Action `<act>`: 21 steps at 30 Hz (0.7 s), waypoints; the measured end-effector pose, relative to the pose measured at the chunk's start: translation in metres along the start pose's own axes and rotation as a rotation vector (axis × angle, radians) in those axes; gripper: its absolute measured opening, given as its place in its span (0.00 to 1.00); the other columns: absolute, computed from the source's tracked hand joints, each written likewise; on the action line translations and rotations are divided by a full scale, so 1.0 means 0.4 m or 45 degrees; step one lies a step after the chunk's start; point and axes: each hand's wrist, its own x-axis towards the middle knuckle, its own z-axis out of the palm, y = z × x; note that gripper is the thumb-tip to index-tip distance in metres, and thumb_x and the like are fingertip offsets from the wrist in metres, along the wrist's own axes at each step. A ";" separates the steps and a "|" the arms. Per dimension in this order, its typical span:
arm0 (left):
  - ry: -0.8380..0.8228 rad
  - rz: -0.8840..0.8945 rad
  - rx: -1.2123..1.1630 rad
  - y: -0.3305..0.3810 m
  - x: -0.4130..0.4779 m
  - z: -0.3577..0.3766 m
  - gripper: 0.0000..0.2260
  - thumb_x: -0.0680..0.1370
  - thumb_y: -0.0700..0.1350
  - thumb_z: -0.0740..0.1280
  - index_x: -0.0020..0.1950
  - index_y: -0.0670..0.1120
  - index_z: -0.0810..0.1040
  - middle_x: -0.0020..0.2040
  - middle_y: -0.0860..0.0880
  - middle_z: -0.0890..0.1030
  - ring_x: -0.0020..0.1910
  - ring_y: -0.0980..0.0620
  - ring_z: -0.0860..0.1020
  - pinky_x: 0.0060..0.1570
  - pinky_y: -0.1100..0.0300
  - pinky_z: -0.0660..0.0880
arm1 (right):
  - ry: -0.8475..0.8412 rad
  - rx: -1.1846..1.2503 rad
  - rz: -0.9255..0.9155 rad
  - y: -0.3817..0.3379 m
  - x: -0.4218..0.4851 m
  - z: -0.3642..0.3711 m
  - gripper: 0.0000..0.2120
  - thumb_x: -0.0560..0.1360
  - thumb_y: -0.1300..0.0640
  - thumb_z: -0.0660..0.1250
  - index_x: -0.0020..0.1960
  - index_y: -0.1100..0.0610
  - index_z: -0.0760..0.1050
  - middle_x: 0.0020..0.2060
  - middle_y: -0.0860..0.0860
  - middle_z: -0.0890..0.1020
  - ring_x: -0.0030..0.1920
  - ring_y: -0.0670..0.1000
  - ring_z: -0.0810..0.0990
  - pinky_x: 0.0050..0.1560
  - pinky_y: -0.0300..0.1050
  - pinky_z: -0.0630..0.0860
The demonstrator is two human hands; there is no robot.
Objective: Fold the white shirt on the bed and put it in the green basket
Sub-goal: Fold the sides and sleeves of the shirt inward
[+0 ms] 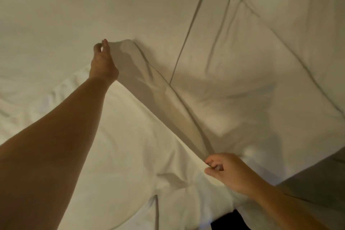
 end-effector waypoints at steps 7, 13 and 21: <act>0.112 0.043 -0.014 -0.155 -0.082 -0.088 0.38 0.75 0.31 0.64 0.83 0.42 0.53 0.80 0.40 0.58 0.71 0.36 0.69 0.71 0.52 0.68 | -0.049 -0.117 -0.048 -0.099 0.003 0.165 0.05 0.72 0.48 0.74 0.46 0.41 0.79 0.39 0.40 0.84 0.41 0.39 0.82 0.44 0.34 0.78; 0.207 0.014 0.003 -0.345 -0.182 -0.174 0.38 0.75 0.31 0.64 0.83 0.42 0.54 0.79 0.40 0.60 0.72 0.36 0.68 0.72 0.51 0.67 | -0.087 -0.100 -0.098 -0.184 -0.015 0.352 0.09 0.73 0.49 0.74 0.53 0.47 0.83 0.41 0.42 0.85 0.43 0.40 0.83 0.47 0.38 0.80; 0.221 -0.037 0.023 -0.630 -0.306 -0.273 0.37 0.76 0.32 0.63 0.83 0.43 0.54 0.79 0.41 0.59 0.73 0.39 0.67 0.71 0.57 0.65 | -0.110 -0.030 -0.113 -0.294 -0.037 0.636 0.09 0.75 0.53 0.72 0.55 0.47 0.83 0.41 0.45 0.83 0.42 0.42 0.82 0.45 0.34 0.79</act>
